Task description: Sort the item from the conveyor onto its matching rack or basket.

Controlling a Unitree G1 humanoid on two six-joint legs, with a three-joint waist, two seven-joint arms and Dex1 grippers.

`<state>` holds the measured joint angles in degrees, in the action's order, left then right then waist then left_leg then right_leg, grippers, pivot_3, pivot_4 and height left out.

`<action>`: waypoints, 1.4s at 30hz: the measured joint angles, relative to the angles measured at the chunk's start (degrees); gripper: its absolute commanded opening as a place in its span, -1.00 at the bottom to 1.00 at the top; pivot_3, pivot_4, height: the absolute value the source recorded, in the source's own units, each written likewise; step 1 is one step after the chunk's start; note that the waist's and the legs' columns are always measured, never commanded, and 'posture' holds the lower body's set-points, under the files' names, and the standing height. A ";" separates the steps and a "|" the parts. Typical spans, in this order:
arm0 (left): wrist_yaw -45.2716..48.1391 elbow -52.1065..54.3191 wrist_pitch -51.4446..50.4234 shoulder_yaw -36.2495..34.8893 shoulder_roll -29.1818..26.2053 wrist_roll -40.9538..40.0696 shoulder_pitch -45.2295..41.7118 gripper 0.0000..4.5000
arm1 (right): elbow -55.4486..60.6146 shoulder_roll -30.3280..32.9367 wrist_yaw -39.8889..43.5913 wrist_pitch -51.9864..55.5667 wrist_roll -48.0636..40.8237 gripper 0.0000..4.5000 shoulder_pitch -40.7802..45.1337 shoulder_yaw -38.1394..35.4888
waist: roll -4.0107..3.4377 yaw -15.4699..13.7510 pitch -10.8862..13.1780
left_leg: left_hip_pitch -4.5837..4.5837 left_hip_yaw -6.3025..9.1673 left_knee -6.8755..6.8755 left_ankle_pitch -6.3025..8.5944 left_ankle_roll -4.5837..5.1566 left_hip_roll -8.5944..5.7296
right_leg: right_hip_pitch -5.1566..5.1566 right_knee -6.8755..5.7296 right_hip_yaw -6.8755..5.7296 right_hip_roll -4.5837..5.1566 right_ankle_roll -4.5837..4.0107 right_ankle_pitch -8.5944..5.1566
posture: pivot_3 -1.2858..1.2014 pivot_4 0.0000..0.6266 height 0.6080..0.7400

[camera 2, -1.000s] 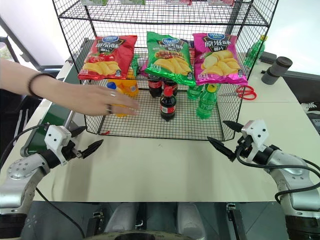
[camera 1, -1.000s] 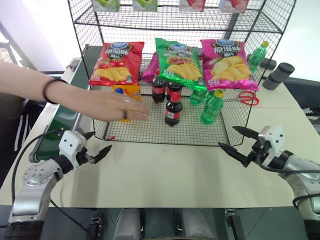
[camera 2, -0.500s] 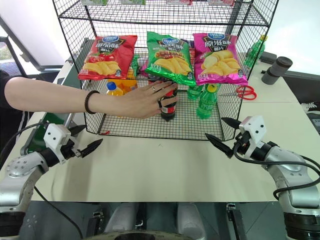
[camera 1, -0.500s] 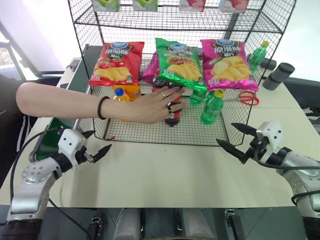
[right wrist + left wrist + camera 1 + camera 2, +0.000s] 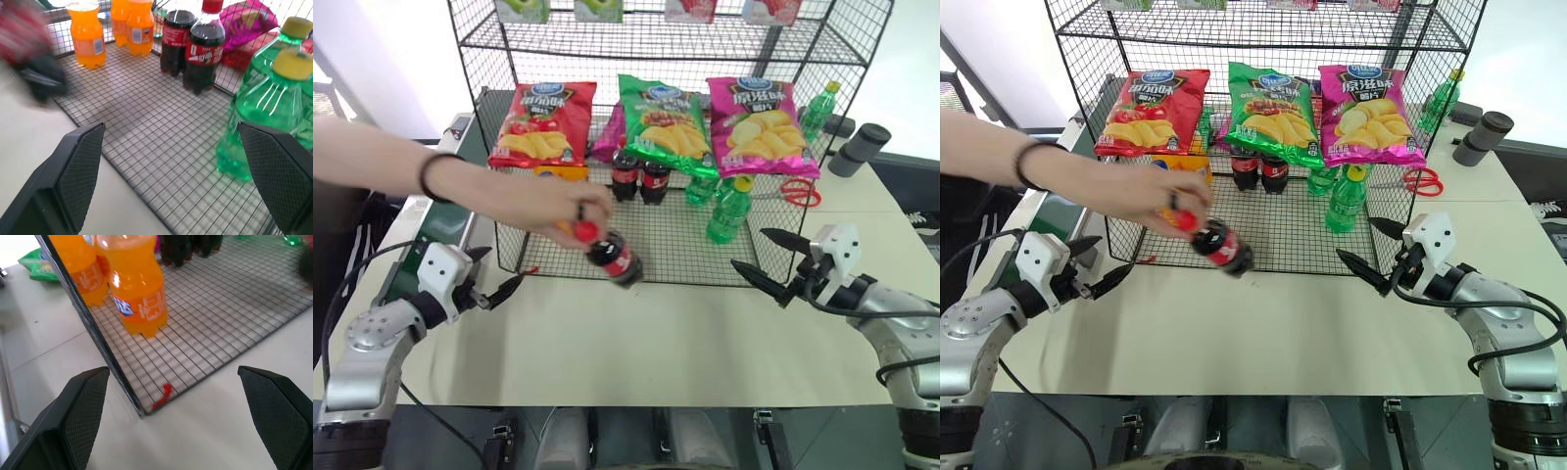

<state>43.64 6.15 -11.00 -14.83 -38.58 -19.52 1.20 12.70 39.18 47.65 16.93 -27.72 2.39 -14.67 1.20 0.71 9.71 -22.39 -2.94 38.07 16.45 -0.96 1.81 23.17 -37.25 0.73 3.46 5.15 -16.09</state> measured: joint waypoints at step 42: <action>-22.56 -8.55 3.38 -13.79 10.02 -2.50 -3.87 1.00 | -1.28 -7.73 -8.85 -4.22 6.82 1.00 3.48 6.61 | 0.07 -0.01 -0.04 | -0.01 0.01 0.02 0.02 0.03 0.00 | 0.01 -0.04 -0.01 0.03 0.02 0.01 | 0.03 -0.52 1.00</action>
<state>21.08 -2.41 -7.62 -28.62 -28.56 -22.02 -2.67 11.42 31.45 38.79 12.72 -20.90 5.87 -8.06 1.27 0.70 9.67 -22.40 -2.93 38.09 16.46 -0.94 1.81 23.17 -37.29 0.72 3.49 5.17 -16.08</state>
